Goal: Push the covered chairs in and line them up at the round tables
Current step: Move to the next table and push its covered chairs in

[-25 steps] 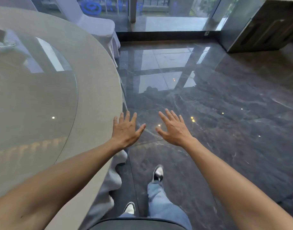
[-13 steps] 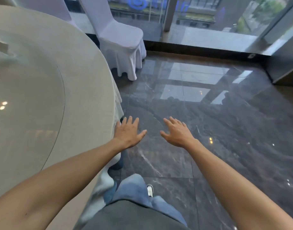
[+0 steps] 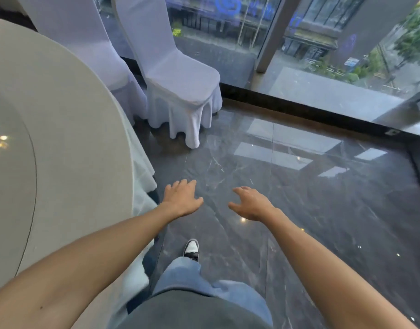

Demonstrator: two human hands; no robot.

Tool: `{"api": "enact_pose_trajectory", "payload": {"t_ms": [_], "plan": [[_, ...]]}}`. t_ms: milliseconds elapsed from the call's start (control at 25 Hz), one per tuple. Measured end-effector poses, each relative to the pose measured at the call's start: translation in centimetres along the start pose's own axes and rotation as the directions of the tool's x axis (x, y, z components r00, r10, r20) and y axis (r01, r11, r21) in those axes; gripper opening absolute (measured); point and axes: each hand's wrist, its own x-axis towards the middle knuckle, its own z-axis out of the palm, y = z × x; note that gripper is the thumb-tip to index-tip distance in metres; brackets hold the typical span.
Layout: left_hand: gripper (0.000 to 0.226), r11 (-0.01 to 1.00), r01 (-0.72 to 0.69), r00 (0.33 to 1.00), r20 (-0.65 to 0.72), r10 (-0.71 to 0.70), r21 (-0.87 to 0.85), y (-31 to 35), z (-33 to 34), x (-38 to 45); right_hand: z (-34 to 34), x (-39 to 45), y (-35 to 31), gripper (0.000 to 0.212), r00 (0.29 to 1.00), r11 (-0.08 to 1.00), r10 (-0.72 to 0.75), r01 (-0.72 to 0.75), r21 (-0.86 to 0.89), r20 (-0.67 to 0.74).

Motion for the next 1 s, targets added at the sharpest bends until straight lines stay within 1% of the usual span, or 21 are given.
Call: {"api": "enact_pose_trajectory", "payload": {"t_ms": [160,280,320,400,480,600,760,920,1000], "plan": [[0.06,1.0,0.023,0.999,-0.045,-0.023,-0.011,0.4,-6.5,8.9,-8.1,8.9,1.5,0.064,0.998,0.998,-0.056,0.056,0.0,-0.011],[0.06,0.997,0.069,0.996,-0.056,-0.071,-0.043,0.8,-10.5,16.7,-13.9,16.6,3.0,0.063,0.996,0.996,-0.093,0.093,-0.013,-0.008],[0.06,0.995,0.086,0.994,-0.063,-0.089,-0.048,1.1,-12.0,20.3,-16.2,20.1,3.9,0.061,0.993,0.993,-0.116,0.116,-0.031,0.004],[0.059,0.993,0.101,0.992,-0.069,-0.105,-0.054,1.4,-13.9,24.7,-18.9,24.2,4.8,0.058,0.989,0.988,-0.145,0.147,-0.051,0.032],[0.057,0.984,0.147,0.983,-0.1,-0.157,-0.096,2.4,-16.4,30.5,-23.2,29.9,6.4,0.057,0.982,0.98,-0.178,0.182,-0.075,0.057],[0.058,0.967,0.211,0.971,-0.087,-0.224,-0.145,3.2,-20.0,36.8,-29.7,37.3,7.2,0.054,0.971,0.966,-0.221,0.231,-0.117,0.092],[0.042,0.936,0.273,0.948,-0.099,-0.301,-0.224,2.0,-24.6,43.5,-37.1,45.2,5.9,0.056,0.946,0.933,-0.308,0.321,-0.161,0.099],[0.048,0.902,0.334,0.909,-0.161,-0.385,-0.274,-1.2,-28.7,50.8,-42.4,54.5,2.5,0.051,0.904,0.887,-0.405,0.424,-0.181,0.132],[0.049,0.887,0.356,0.899,-0.151,-0.411,-0.294,-3.3,-30.5,54.5,-45.0,59.1,0.2,0.055,0.889,0.864,-0.432,0.457,-0.21,0.153]]}}
